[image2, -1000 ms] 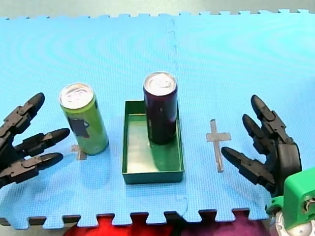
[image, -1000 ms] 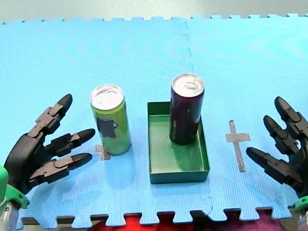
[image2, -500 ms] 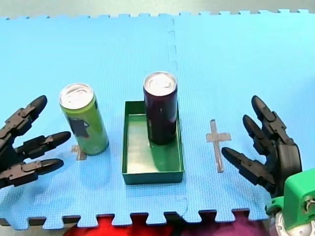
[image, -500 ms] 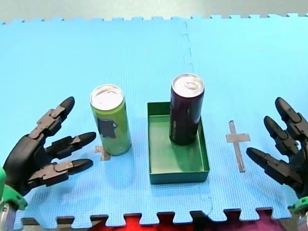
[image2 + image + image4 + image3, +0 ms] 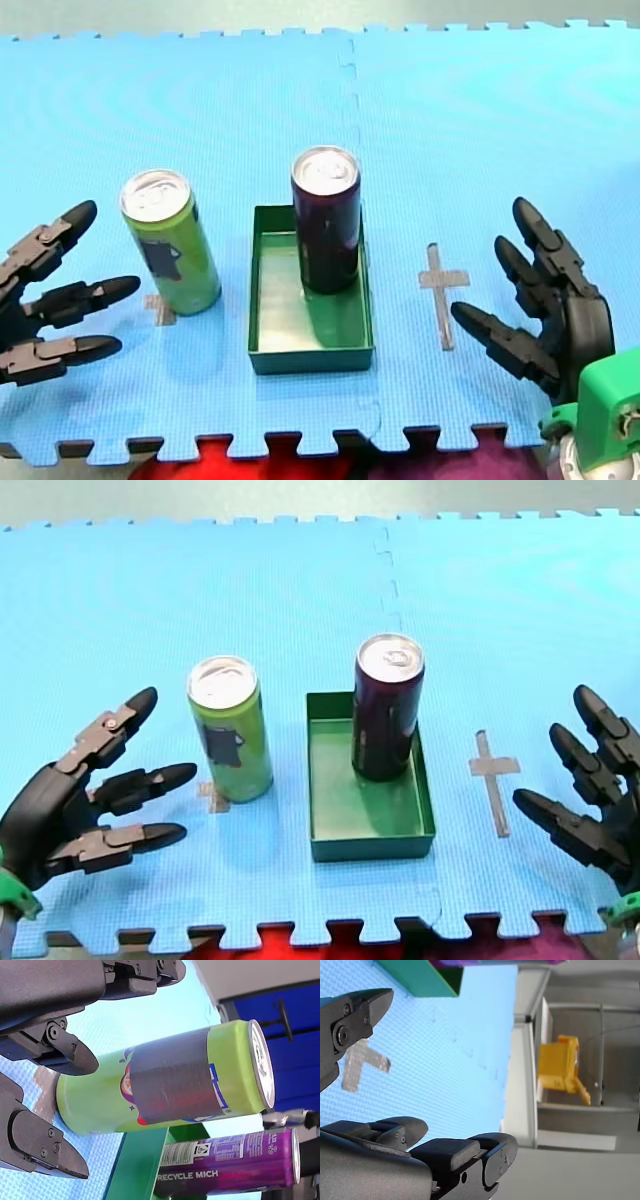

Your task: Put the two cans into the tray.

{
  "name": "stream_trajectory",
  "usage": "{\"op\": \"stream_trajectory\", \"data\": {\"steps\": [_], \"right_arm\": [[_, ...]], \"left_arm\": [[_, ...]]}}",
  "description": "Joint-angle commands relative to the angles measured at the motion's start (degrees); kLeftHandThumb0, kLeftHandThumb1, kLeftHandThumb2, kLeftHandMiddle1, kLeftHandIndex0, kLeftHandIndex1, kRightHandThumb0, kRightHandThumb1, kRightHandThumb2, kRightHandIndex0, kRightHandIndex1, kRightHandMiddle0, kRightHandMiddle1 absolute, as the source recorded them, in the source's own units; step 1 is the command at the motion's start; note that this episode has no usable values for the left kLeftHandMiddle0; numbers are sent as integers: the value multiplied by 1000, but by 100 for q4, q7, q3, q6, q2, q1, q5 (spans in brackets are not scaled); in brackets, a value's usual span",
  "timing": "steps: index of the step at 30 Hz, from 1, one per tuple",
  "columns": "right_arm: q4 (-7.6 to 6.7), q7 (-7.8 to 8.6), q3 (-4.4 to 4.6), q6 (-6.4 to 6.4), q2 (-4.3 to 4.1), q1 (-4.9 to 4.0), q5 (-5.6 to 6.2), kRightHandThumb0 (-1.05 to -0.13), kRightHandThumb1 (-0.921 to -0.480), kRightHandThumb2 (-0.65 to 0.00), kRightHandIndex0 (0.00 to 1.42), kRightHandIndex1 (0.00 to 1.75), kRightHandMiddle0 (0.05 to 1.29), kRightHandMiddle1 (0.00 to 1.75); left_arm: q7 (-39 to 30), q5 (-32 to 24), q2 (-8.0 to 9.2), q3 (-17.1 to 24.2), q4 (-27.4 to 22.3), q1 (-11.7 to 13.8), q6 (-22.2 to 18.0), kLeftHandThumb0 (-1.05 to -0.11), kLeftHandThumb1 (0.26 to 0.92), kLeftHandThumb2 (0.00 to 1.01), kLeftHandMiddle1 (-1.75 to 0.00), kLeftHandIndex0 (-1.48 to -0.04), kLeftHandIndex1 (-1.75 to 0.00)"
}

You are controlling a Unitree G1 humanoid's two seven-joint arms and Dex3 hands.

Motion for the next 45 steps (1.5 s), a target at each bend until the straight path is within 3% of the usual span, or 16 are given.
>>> {"op": "stream_trajectory", "data": {"steps": [1,5,10,13,20,31,33,35,45], "right_arm": [[-25,-11,-13,-3,-22,12,17,-731,-684,0,432,0,371,0],[-17,-16,-10,1,-18,3,6,-737,-683,0,432,0,372,1],[6,-8,-17,1,-24,-8,10,-740,-682,0,432,1,374,1],[31,-21,-18,5,-26,-30,1,-744,-682,0,432,0,375,1],[17,-46,-4,-7,-31,-19,-32,-757,-683,0,432,0,375,0],[48,-50,-5,-15,-40,-46,-37,-767,-687,-1,432,0,374,0],[38,-51,-7,-15,-39,-42,-34,-768,-688,-1,431,0,373,0],[26,-53,-7,-14,-38,-36,-34,-769,-688,-1,431,0,372,0],[19,-69,-6,-28,-24,-30,-38,-771,-692,-1,431,0,368,0]], "left_arm": [[406,153,-25,0,27,21,-217,-1048,696,12,0,-78,-4],[1245,469,-169,-19,127,20,-682,-1048,728,23,0,-81,-4],[1547,625,-219,-99,281,-23,-902,-1048,759,29,0,-85,-5],[1597,608,-225,-108,347,-60,-903,-1048,776,32,0,-86,-5],[1767,632,-213,-123,442,-94,-889,-1048,806,7,-327,-87,-2],[1772,680,-96,-142,639,-200,-865,-1048,823,10,-376,-90,-2],[1869,750,-79,-176,637,-201,-876,-1048,854,22,-145,-90,-2],[1939,794,-71,-199,630,-196,-872,-1048,870,24,-38,-90,-1],[1887,741,-100,-208,605,-187,-827,-1048,887,17,0,-72,0]]}}
